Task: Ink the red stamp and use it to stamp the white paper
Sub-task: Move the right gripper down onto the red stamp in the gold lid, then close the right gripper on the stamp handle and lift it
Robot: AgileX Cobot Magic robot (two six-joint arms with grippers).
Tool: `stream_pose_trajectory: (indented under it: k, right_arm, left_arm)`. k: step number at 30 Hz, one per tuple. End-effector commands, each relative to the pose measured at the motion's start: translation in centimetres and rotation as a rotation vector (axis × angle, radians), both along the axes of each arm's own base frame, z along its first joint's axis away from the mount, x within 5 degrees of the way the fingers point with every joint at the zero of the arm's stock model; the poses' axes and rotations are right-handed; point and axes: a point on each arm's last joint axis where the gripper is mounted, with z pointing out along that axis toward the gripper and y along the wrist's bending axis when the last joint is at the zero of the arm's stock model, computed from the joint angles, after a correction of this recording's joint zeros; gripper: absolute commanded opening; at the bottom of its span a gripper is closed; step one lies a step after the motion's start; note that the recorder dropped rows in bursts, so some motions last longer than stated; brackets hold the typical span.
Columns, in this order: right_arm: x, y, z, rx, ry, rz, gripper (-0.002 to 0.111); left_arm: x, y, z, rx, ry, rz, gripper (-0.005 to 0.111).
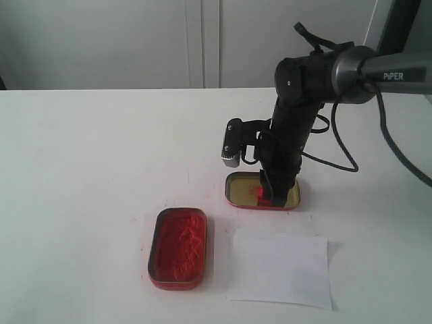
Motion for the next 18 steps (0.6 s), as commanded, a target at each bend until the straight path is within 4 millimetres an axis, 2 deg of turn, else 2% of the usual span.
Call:
stream_pose_trajectory:
  k: [1,3,5,6,14,18]
  right_arm:
    - [0.11,0.07,-0.37,0.000,-0.002,0.007,0.032]
    - [0.12,0.07,-0.47,-0.001,0.000,0.007,0.026]
    - [0.08,0.05,-0.48,-0.003,0.005,0.007,0.004]
    - [0.08,0.05,-0.48,-0.003,0.005,0.007,0.000]
    - [-0.01,0.02,-0.49,-0.006,0.014,0.006,0.000]
    - [-0.09,-0.01,0.16,-0.001,0.004,0.004,0.000]
  left_arm:
    - [-0.02,-0.01,-0.10,0.000,0.001,-0.001,0.000]
    - [-0.02,-0.01,-0.10,0.000,0.001,-0.001,0.000]
    - [-0.02,-0.01,-0.10,0.000,0.001,-0.001,0.000]
    - [-0.02,-0.01,-0.10,0.000,0.001,-0.001,0.000]
    - [-0.02,-0.01,-0.10,0.000,0.001,-0.001,0.000]
    - [-0.02,-0.01,-0.10,0.000,0.001,-0.001,0.000]
